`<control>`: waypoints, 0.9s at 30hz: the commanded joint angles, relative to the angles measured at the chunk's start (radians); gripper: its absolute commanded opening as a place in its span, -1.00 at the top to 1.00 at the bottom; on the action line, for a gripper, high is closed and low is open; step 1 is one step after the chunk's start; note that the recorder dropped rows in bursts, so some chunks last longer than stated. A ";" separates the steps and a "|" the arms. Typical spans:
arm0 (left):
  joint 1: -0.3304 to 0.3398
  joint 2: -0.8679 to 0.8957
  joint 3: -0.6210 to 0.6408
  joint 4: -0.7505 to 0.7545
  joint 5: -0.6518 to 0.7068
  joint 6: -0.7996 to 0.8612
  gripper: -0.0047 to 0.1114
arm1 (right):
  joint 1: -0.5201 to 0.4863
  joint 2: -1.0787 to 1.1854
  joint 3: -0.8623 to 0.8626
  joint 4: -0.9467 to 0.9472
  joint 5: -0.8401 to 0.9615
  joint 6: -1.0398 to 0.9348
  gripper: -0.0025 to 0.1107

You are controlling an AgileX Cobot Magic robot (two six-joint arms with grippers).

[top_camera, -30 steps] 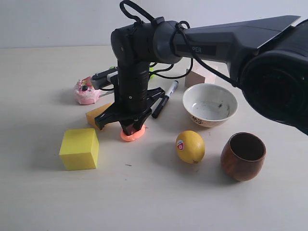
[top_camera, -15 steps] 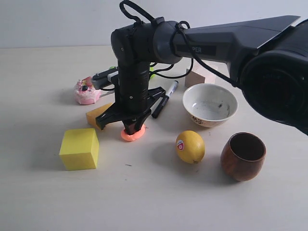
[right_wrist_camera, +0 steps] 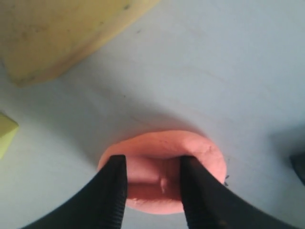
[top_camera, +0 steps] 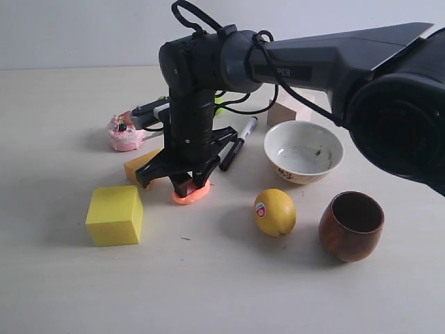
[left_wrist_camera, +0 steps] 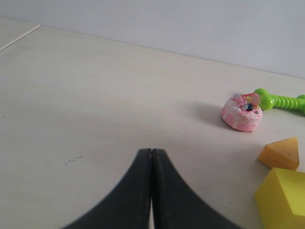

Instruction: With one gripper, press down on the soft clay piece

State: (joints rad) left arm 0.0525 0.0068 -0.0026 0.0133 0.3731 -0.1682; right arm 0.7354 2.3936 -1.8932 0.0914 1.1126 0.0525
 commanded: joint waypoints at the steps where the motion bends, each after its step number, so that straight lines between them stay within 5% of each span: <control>1: -0.005 -0.007 0.003 -0.006 -0.001 0.003 0.92 | -0.002 0.003 0.002 -0.023 -0.016 -0.004 0.55; 27: -0.005 -0.007 0.003 -0.006 -0.001 0.003 0.92 | -0.002 -0.031 0.002 -0.028 -0.040 -0.021 0.73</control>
State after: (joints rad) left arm 0.0525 0.0068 -0.0026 0.0133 0.3731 -0.1682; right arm 0.7354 2.3768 -1.8932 0.0736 1.0810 0.0399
